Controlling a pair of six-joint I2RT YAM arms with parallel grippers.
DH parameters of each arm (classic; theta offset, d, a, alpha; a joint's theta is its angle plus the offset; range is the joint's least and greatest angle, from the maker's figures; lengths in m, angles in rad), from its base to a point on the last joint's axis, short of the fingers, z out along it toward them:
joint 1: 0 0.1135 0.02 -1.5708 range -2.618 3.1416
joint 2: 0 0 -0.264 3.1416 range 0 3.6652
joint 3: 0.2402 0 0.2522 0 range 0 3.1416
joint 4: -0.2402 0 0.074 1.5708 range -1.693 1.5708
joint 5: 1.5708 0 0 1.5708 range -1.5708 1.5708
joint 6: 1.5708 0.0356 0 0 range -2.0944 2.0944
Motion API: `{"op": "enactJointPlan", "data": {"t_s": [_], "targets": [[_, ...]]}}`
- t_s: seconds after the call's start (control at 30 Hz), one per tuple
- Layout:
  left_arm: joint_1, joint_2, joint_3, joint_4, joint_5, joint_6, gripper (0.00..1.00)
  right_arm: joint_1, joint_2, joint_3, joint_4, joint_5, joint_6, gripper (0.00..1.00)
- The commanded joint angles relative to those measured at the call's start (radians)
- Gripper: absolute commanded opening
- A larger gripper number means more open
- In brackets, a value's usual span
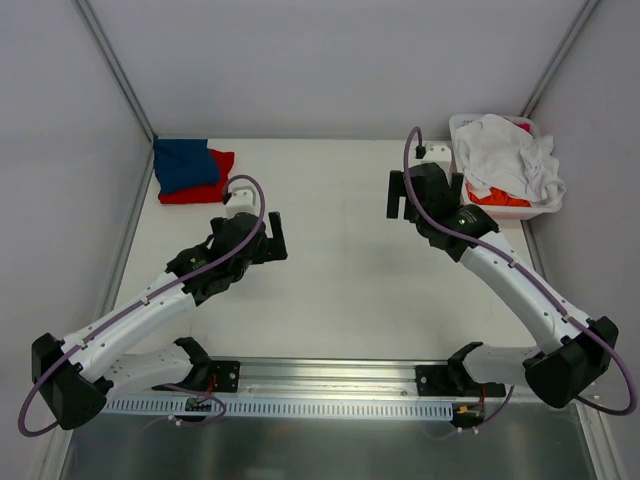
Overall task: Fold and stack the t-shirts
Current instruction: Grab the tshirt from the pile
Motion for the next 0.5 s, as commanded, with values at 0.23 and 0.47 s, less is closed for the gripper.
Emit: {"op": "enactJointPlan", "data": {"t_s": [0.23,0.47], "targets": [[0.013,-0.012,-0.022,0.012,-0.018,-0.003,0.99,-0.128,0.115,0.150,-0.016,-0.126,-0.008,0.99],[0.013,-0.032,-0.037,0.014,-0.018,-0.011,0.99,-0.306,0.346,0.370,-0.030,-0.264,-0.041,0.99]]}}
